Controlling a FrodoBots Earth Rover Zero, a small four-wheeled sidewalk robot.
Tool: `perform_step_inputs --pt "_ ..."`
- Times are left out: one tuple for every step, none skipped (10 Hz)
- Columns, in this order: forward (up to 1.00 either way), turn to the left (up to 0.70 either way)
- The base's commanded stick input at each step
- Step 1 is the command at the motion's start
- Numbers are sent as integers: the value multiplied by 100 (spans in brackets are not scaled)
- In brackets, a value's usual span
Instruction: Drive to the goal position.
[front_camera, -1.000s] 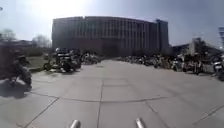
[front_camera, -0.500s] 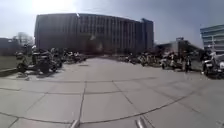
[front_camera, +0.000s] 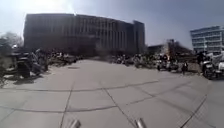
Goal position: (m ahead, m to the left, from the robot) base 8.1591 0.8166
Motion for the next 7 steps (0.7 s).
perform_step_inputs --pt "100 0" --pt "100 0" --pt "100 0" --pt "100 0" --pt "100 0" --pt "100 0" --pt "100 0"
